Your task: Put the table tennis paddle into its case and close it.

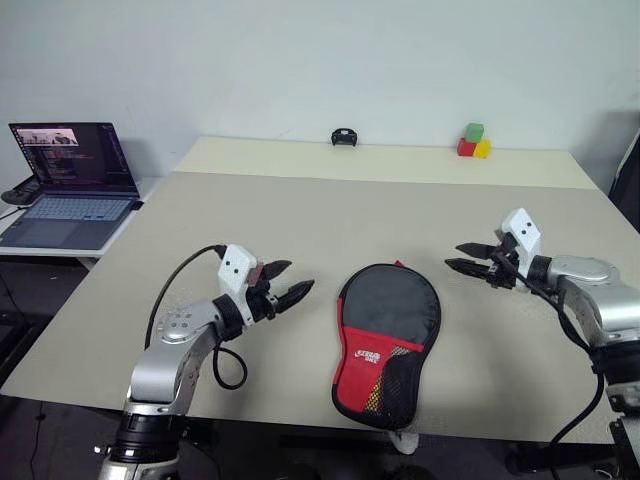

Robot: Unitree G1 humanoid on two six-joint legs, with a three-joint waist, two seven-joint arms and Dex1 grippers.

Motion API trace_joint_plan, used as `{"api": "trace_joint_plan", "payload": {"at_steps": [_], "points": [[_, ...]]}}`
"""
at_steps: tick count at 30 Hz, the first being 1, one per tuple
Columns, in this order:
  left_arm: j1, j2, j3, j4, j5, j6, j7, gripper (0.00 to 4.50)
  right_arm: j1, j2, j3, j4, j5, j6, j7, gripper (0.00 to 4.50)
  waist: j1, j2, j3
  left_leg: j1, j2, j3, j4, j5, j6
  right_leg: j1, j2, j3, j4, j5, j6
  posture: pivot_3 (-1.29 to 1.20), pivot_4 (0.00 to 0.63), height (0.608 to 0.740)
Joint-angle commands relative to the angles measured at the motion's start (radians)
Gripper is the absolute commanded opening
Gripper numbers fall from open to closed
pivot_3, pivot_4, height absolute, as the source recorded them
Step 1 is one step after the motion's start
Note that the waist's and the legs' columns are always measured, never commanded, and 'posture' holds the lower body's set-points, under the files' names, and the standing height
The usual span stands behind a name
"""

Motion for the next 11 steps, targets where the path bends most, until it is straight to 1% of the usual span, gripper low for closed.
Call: {"api": "trace_joint_plan", "payload": {"at_steps": [1,4,7,11], "points": [[-0.015,0.049,0.024,-0.019,0.031,-0.033,0.019,3.45,-0.059,-0.008,-0.038,0.097,-0.024,-0.064,0.028,2.24,-0.002,0.000,0.000,0.000,0.000,0.000,0.000,0.000,0.000,0.000,0.000,0.000,0.000,0.000,0.000,0.00,0.150,0.740],[-0.038,0.078,0.007,0.020,0.034,-0.066,-0.012,3.45,-0.061,-0.014,-0.046,0.103,-0.028,-0.058,0.040,2.24,-0.002,0.001,0.000,0.001,0.000,0.000,-0.001,0.000,0.000,0.000,0.000,0.000,0.000,0.000,0.000,0.00,0.150,0.740],[-0.060,0.078,-0.011,0.077,0.047,-0.092,-0.020,3.45,-0.024,-0.027,-0.048,0.080,-0.031,-0.035,0.057,2.24,-0.002,0.001,0.001,0.001,0.000,0.000,0.000,0.000,0.000,0.000,0.000,0.000,0.000,0.000,0.000,0.00,0.150,0.740],[-0.109,0.051,-0.045,0.153,0.058,-0.123,-0.033,3.45,0.014,-0.049,-0.057,0.059,-0.032,0.013,0.068,2.24,0.001,0.001,0.001,0.000,0.000,0.000,0.000,0.000,0.000,0.000,0.000,0.000,0.000,0.000,0.000,0.00,0.150,0.740]]}}
